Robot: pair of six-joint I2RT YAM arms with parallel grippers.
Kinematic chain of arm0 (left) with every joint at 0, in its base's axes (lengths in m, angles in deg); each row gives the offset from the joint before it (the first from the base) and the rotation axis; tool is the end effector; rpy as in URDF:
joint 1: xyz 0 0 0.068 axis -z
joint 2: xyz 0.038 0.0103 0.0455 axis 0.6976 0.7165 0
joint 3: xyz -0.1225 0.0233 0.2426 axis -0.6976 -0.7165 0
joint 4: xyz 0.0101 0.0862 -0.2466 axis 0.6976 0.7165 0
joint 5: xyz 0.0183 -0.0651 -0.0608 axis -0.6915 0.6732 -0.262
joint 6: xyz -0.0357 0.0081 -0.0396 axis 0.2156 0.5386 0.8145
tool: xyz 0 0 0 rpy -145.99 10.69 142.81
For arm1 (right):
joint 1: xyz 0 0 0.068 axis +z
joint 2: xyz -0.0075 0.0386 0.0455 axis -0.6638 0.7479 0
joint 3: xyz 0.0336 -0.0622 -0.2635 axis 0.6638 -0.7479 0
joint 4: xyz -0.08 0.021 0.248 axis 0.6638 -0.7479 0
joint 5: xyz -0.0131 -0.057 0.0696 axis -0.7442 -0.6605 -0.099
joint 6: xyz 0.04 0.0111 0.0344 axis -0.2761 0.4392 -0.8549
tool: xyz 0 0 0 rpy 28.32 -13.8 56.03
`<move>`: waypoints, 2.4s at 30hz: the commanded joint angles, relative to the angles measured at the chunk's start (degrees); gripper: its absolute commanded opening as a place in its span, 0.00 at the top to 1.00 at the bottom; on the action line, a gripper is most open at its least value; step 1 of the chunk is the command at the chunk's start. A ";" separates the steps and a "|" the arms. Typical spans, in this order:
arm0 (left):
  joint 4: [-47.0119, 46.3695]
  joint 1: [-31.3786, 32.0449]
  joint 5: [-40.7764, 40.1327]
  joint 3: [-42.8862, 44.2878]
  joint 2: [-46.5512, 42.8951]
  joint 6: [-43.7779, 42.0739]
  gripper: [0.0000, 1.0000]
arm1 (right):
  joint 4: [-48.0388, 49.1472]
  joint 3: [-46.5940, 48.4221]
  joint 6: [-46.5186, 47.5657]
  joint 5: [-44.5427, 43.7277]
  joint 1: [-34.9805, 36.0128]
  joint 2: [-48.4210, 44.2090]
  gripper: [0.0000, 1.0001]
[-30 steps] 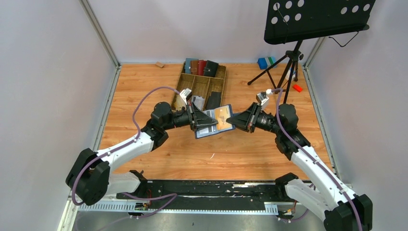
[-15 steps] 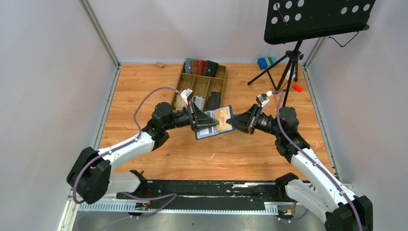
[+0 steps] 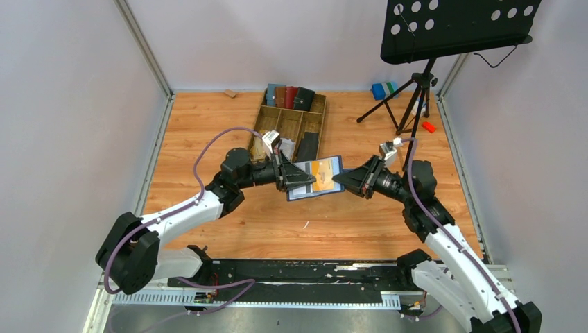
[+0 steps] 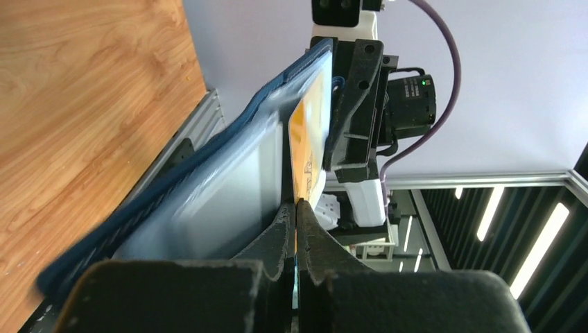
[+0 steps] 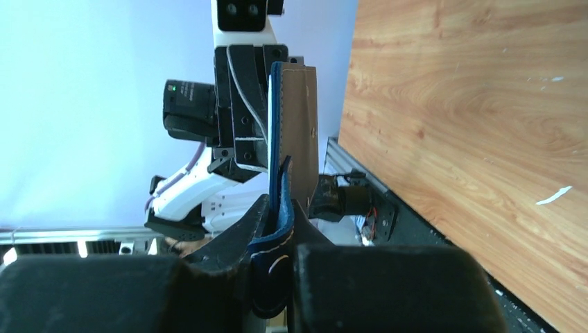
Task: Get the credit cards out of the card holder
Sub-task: Remove the credit card from the card holder, then place the credit card in the storage box.
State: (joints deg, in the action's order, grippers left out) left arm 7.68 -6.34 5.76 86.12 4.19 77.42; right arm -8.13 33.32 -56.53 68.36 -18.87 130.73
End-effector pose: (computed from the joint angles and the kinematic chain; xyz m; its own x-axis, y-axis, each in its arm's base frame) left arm 0.2017 -0.1848 0.2751 -0.9684 -0.2393 -0.0702 0.0663 0.0243 -0.9975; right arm 0.1609 0.0907 0.2937 -0.8687 0.4575 -0.1899 -0.1020 0.2099 0.9724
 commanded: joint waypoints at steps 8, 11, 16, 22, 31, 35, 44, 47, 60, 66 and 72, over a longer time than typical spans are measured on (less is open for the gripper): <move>5.39 -3.50 1.86 -0.30 -3.73 -4.95 1.00 | -4.73 -0.20 2.47 -2.63 -4.61 -3.75 1.00; 10.12 -7.12 3.54 0.19 -5.56 -7.60 1.00 | -13.01 3.11 7.23 -6.27 -4.70 -3.20 1.00; 38.46 -14.16 3.76 8.38 -6.69 -25.92 1.00 | -20.39 7.09 13.45 -9.39 -4.83 -1.80 1.00; 72.12 -14.99 -8.21 28.22 3.63 -52.41 1.00 | -25.74 11.00 19.69 -9.29 -4.97 1.39 1.00; 85.84 -15.04 -25.86 49.47 18.06 -66.19 1.00 | -36.32 19.04 29.93 -11.50 -5.56 3.56 1.00; 89.28 -15.03 -30.69 57.22 24.27 -70.06 1.00 | -39.17 21.08 32.59 -11.05 -5.63 3.97 1.00; 94.19 -15.04 -38.04 71.04 35.49 -75.58 1.00 | -44.03 22.00 35.72 -11.73 -5.58 3.17 1.00; 95.61 -15.04 -40.30 75.03 39.03 -76.52 1.00 | -44.59 21.42 35.83 -11.39 -5.56 2.68 1.00; 95.44 -15.38 -41.69 82.67 49.94 -78.36 1.00 | -50.64 26.05 42.03 -16.93 -5.58 4.44 1.00; 93.34 -16.86 -41.56 82.90 53.82 -78.86 1.00 | -51.37 26.76 42.45 -17.95 -5.71 4.92 1.00; 91.33 -19.37 -32.49 82.63 56.00 -78.45 1.00 | -51.84 27.02 42.29 -19.48 -5.67 5.26 1.00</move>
State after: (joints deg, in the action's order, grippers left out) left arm 101.43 -23.67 -33.12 166.71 59.64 -0.08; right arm -60.56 57.61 -15.33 50.27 -24.16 136.08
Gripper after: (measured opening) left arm 0.003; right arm 0.098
